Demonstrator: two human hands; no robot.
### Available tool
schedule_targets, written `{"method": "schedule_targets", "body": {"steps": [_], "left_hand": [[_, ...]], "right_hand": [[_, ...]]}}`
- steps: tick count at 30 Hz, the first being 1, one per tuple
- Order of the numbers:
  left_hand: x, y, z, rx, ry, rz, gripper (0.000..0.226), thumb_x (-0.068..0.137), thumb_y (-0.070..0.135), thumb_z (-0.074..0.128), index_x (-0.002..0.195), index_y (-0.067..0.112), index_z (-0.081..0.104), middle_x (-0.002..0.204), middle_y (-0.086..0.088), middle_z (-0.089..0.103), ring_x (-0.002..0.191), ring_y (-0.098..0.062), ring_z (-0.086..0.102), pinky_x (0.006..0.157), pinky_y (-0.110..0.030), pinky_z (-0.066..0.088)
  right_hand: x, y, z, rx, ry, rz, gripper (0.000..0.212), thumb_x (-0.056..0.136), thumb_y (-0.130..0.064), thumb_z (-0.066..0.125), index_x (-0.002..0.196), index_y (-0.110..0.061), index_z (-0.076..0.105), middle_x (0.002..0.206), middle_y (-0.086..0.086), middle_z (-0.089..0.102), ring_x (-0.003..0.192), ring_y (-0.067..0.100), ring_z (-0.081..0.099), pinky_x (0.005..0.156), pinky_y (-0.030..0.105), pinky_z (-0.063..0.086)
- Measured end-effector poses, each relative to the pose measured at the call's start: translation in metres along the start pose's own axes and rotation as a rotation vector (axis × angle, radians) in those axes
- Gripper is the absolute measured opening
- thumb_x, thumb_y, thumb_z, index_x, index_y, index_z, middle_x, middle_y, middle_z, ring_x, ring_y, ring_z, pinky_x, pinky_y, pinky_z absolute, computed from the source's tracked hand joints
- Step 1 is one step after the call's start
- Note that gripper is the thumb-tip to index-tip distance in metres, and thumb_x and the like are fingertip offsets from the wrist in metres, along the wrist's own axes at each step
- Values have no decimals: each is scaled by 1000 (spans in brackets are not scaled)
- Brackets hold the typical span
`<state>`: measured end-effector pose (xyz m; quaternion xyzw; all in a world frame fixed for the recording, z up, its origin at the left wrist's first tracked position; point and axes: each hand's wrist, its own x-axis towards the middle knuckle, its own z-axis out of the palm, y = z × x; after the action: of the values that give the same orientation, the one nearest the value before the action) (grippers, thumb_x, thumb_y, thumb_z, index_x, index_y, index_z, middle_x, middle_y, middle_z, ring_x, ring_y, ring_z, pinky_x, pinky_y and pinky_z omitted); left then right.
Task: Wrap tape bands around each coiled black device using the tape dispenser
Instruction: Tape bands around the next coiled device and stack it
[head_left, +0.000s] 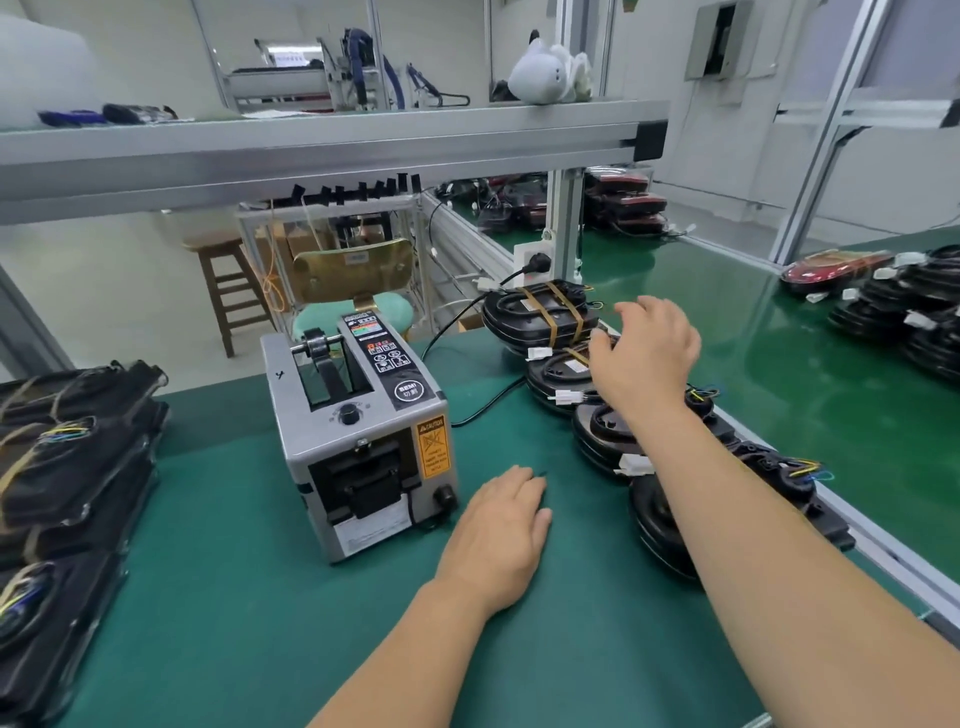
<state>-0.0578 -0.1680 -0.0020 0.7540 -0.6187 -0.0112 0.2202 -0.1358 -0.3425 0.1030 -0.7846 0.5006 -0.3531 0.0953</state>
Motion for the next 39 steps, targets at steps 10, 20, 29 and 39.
{"method": "schedule_targets", "body": {"steps": [10,20,29,39], "left_hand": [[1,-3,5,-17,20,-25,44,104,34,37,145,17,43,151,2,39,140,-14,30,113,-21,13],[0,-5,7,-42,11,-46,43,103,35,38,144,20,44,151,6,38,140,-10,29,114,-20,14],[1,-3,-1,-83,-53,-84,44,103,33,41,145,19,43,154,7,35,142,-9,27,114,-19,13],[6,12,-27,-451,-191,-326,44,105,35,36,146,20,42,149,6,42,137,-11,37,104,-20,26]], "right_hand": [[-1,28,16,-343,-599,106,84,80,-81,48,135,-19,55,141,9,53,133,34,45,111,48,32],[-16,20,19,-501,-739,-7,116,66,-76,72,152,-17,22,160,13,21,148,42,11,116,61,21],[-28,13,27,-465,-694,-12,92,90,-17,60,157,-13,-3,162,23,6,148,47,3,117,60,15],[-42,-16,-3,-311,-546,-133,97,91,-18,62,156,-9,-9,151,23,25,138,40,31,105,54,35]]}}
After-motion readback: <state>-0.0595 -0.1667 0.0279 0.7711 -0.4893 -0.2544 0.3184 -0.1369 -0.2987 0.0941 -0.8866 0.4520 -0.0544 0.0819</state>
